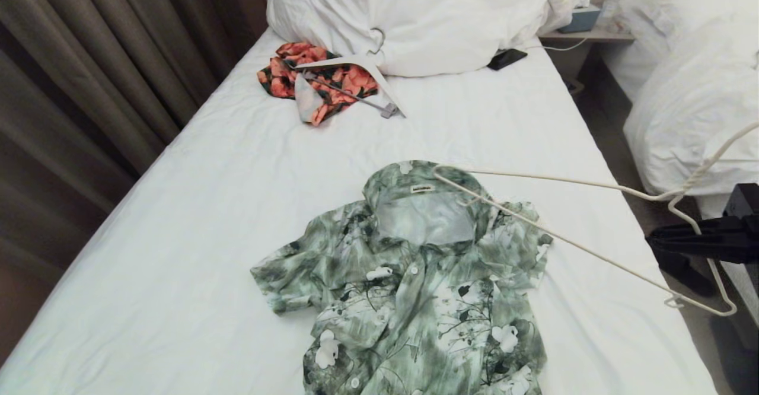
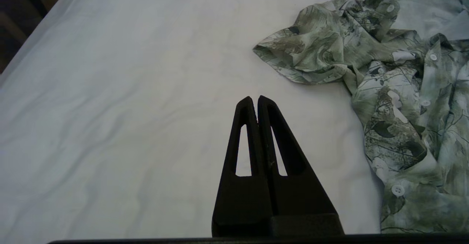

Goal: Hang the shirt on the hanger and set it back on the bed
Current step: Lift the shirt and hanger

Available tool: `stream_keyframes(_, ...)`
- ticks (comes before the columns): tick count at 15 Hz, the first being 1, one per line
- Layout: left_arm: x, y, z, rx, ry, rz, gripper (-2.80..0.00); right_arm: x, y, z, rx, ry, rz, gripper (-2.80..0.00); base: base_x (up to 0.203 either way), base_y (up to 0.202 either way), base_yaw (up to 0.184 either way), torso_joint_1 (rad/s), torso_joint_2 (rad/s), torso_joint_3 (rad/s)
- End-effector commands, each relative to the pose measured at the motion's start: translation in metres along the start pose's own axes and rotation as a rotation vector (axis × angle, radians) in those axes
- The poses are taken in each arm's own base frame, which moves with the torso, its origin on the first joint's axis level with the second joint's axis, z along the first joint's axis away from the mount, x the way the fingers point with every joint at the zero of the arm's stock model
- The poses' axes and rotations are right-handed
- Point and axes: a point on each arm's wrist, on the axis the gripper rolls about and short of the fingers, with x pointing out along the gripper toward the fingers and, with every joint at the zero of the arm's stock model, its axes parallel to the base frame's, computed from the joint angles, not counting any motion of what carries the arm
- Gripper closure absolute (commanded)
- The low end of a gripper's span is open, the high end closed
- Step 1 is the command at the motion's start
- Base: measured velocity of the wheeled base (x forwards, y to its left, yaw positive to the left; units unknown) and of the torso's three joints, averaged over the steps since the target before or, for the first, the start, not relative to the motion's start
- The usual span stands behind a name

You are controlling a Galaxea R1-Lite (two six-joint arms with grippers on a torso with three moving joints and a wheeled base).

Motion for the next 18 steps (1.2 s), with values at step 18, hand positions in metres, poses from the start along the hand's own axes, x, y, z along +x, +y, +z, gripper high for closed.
stream_keyframes(18,0.254,-0.095,0.03,-0.027,0.493,-0.542,0.0,-0.013,-0.003,0.004,0.018,-0.014,-0.047,0.0,0.0,0.0,0.0,0.0,0.0,0.0)
